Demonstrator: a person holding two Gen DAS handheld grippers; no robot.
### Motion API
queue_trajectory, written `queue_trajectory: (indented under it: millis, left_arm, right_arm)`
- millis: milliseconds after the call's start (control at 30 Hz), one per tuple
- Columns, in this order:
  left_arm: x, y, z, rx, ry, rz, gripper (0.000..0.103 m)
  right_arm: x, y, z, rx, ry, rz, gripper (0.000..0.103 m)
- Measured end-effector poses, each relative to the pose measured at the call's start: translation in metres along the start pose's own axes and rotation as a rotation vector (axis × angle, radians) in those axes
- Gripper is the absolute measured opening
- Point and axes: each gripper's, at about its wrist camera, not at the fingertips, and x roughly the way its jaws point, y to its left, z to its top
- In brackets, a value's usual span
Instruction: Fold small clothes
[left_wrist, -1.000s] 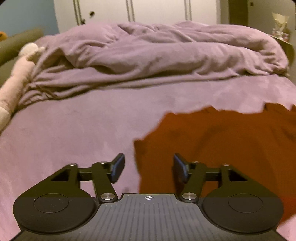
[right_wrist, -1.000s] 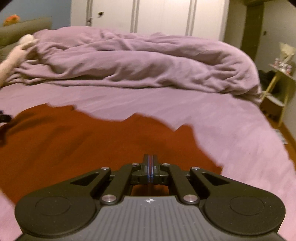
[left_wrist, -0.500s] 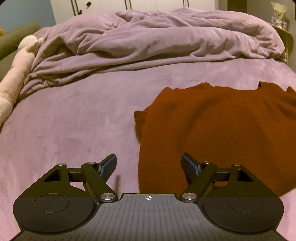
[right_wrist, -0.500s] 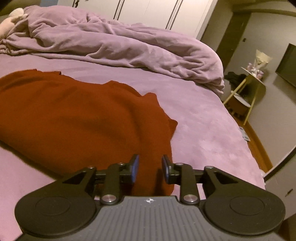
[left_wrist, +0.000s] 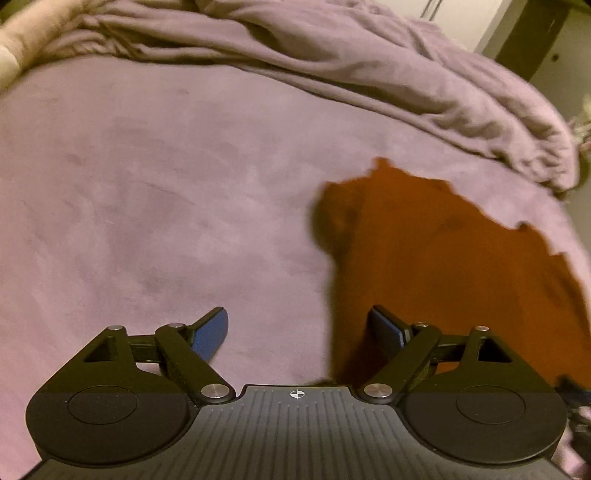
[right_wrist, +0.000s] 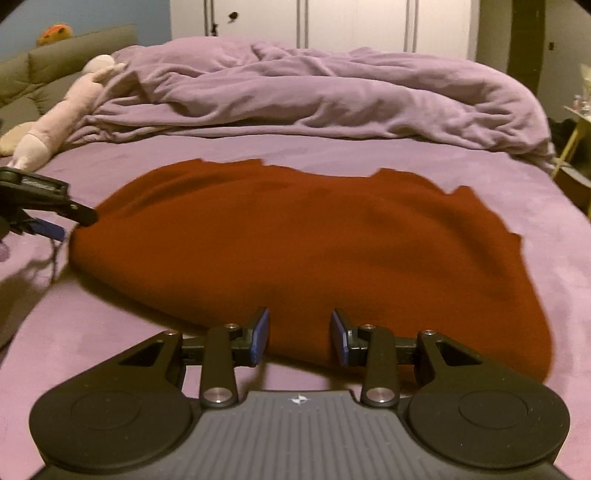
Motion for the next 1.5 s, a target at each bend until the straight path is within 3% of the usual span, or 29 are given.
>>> queue_trajectory:
  millis: [67,167,300,467,567,733,767,867,967,1067,1133,1200,1233,1300,1367,1433,1500]
  left_arm:
    - [0.002,0.009,0.004,-0.017,0.005,-0.029,0.085]
    - [0.010,0.021,0.007,-0.124,0.058,-0.146,0.085]
    - [0.016,0.022,0.008,-0.159,0.068,-0.206,0.085]
    - [0.017,0.025,0.012,-0.230,0.087,-0.334,0.088]
    - [0.026,0.018,0.012,-0.202,0.113,-0.313,0.088]
    - [0.038,0.020,0.018,-0.238,0.132,-0.357,0.088]
    - [0.038,0.022,0.019,-0.250,0.133,-0.366,0.086]
    - [0.037,0.021,0.018,-0.242,0.147,-0.424,0.064]
    - [0.043,0.015,0.016,-0.203,0.155,-0.390,0.065]
    - [0.048,0.014,0.017,-0.236,0.157,-0.403,0.070]
    - [0.050,0.009,0.019,-0.236,0.154,-0.406,0.069]
    - [0.051,0.008,0.020,-0.234,0.156,-0.384,0.051]
    - [0.050,0.008,0.021,-0.234,0.154,-0.377,0.047]
    - [0.048,0.011,0.022,-0.250,0.150,-0.398,0.028]
    - [0.045,0.017,0.021,-0.289,0.149,-0.436,0.023]
    - [0.046,0.019,0.020,-0.303,0.149,-0.442,0.024]
    - [0.051,0.015,0.018,-0.289,0.159,-0.411,0.033]
  right_arm:
    - [0.002,0.001,0.004,0.012,-0.009,0.013,0.035]
    - [0.003,0.001,0.008,0.021,-0.018,0.023,0.035]
    - [0.005,0.004,0.009,0.011,-0.027,0.025,0.035]
    - [0.005,0.006,0.009,0.022,-0.032,0.046,0.035]
    - [0.006,0.008,0.008,0.031,-0.031,0.058,0.035]
    - [0.006,0.012,0.008,0.027,-0.030,0.073,0.035]
    - [0.007,0.012,0.007,0.023,-0.028,0.074,0.035]
    - [0.006,0.014,0.006,0.019,-0.029,0.077,0.035]
    - [0.006,0.015,0.006,0.022,-0.031,0.082,0.035]
    - [0.008,0.015,0.006,0.025,-0.029,0.085,0.036]
    - [0.009,0.015,0.007,0.029,-0.027,0.087,0.036]
    - [0.009,0.017,0.007,0.032,-0.031,0.086,0.036]
    - [0.008,0.017,0.007,0.034,-0.034,0.085,0.036]
    - [0.008,0.018,0.008,0.037,-0.040,0.087,0.036]
    - [0.008,0.018,0.009,0.030,-0.045,0.086,0.036]
    - [0.008,0.017,0.009,0.029,-0.049,0.081,0.036]
    - [0.009,0.017,0.010,0.031,-0.049,0.078,0.035]
